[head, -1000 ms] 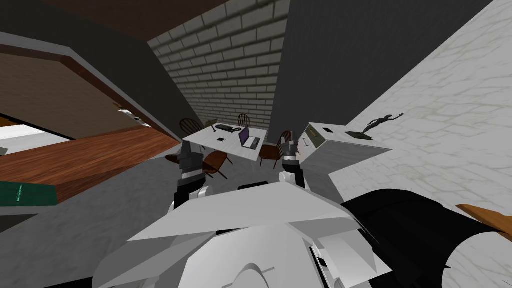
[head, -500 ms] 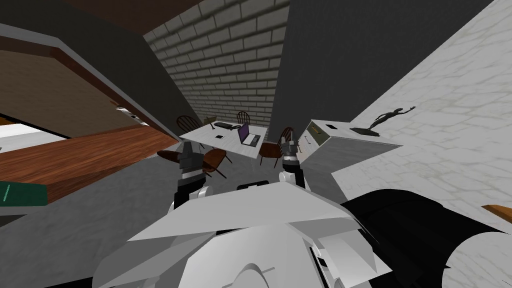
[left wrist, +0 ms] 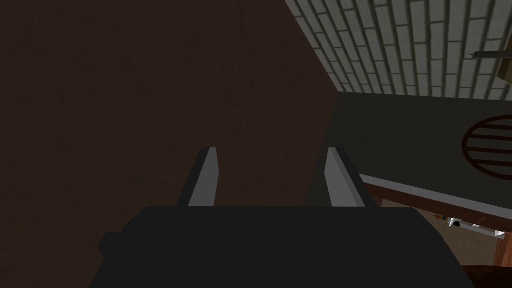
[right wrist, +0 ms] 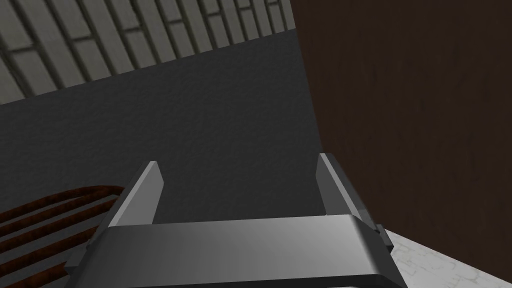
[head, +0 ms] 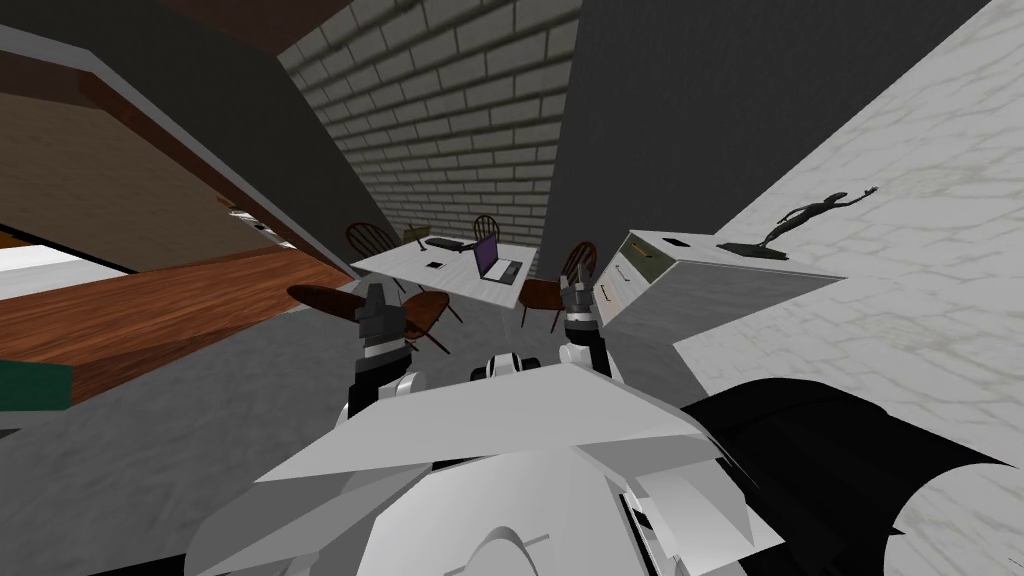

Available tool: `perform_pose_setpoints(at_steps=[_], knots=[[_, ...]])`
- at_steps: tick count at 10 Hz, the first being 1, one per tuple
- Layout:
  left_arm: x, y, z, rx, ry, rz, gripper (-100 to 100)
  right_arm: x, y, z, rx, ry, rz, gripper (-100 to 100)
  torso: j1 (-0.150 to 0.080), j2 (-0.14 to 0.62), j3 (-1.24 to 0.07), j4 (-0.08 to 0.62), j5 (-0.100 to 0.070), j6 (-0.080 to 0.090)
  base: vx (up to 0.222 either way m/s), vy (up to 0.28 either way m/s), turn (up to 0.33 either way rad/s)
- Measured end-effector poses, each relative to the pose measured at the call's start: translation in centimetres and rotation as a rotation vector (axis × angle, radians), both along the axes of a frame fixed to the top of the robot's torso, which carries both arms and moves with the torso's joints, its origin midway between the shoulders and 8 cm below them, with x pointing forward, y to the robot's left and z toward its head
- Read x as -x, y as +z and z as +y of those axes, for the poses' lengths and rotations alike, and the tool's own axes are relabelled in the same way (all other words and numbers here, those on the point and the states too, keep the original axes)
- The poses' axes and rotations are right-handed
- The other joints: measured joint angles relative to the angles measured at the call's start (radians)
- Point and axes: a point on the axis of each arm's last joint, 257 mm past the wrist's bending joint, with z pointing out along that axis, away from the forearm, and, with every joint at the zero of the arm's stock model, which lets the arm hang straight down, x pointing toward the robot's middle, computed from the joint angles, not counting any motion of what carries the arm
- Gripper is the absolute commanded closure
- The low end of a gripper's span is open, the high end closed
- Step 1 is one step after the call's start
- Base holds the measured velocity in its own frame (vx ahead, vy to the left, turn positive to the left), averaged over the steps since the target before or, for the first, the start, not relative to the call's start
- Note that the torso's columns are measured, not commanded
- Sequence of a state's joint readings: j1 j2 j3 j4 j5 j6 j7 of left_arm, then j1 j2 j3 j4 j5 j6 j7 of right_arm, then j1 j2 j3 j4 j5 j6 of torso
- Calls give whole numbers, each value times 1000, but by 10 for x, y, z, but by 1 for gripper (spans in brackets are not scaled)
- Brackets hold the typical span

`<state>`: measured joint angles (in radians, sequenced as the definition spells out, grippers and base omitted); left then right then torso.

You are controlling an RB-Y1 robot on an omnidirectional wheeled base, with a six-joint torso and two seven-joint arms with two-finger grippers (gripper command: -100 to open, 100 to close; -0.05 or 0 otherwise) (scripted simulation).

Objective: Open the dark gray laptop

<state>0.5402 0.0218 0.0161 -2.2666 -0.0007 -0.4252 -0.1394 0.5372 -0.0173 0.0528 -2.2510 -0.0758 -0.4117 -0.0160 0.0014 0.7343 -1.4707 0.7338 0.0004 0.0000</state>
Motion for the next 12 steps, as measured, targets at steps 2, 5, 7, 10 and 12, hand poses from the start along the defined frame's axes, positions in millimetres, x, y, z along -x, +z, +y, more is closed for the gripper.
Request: perform_pose_setpoints(at_steps=[2, 5, 7, 10, 12], knots=[[0, 0, 0, 0, 0, 0, 0, -9, -12, 6, 83, 12, 46, -100, 0, 3, -6, 4, 0, 0, 15, 69, 31], [0, 0, 0, 0, 0, 0, 0, -29, -43, 12, 235, 12, 148, -100, -1, 3, -5, 4, 0, 0, 23, 94, 53], [0, 0, 0, 0, 0, 0, 0, -38, -60, 14, 317, 4, 206, -100, -3, 4, -5, 4, -1, 0, 22, 72, 33], [0, 0, 0, 0, 0, 0, 0, -53, -89, 9, 443, -18, 297, -100, -2, 4, -5, 4, 0, 0, 17, 86, 49], [0, 0, 0, 0, 0, 0, 0, -61, -109, 5, 513, -33, 345, -100, -2, 4, -5, 4, 0, 0, 15, 73, 46]])
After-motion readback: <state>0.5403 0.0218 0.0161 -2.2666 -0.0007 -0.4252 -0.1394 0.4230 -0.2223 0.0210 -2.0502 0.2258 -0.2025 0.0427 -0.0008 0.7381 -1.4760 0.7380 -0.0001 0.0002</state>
